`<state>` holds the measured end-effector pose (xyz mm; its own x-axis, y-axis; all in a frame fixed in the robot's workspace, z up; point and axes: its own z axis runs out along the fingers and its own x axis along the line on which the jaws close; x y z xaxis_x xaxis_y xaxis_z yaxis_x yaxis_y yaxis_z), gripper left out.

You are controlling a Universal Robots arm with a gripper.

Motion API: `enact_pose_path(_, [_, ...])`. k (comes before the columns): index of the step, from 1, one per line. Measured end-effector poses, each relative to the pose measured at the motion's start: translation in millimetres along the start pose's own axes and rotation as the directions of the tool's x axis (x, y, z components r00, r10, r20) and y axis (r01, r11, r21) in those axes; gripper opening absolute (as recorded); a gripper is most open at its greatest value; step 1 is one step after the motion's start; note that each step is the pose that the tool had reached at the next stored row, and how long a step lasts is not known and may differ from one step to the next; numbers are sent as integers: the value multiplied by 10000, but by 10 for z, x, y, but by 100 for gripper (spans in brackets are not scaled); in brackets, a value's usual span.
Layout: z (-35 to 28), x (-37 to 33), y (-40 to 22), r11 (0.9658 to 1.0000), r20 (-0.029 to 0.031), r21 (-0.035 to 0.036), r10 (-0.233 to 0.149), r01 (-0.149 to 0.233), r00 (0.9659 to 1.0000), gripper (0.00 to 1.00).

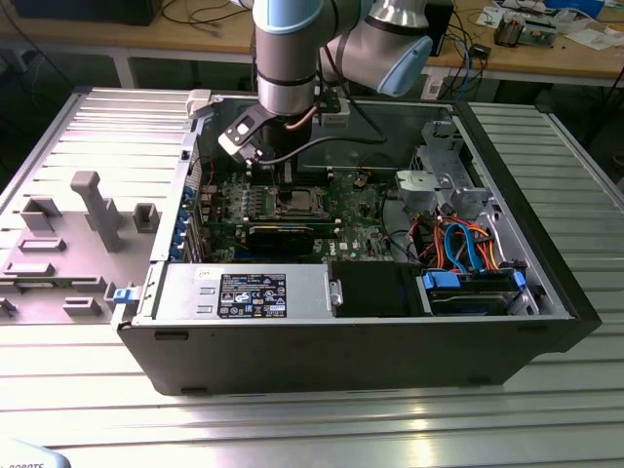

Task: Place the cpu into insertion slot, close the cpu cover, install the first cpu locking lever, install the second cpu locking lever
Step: 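Close the cpu cover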

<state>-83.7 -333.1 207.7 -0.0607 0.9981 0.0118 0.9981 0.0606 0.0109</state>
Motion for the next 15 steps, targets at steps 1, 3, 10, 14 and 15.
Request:
enact_pose_path(1, [4,-2,0,10000,1,0,1,-1,10000,11])
enact_pose_path(3, [7,-4,0,10000,0,0,0,0,10000,11])
enact_pose_path(10, [8,-8,-1,10000,-1,-1,0,0,10000,11])
enact_pose_path(14, [-12,-8,-1,10000,1,1,0,0,10000,11])
enact_pose_path(15, [-17,-7,-1,10000,0,0,0,0,10000,11])
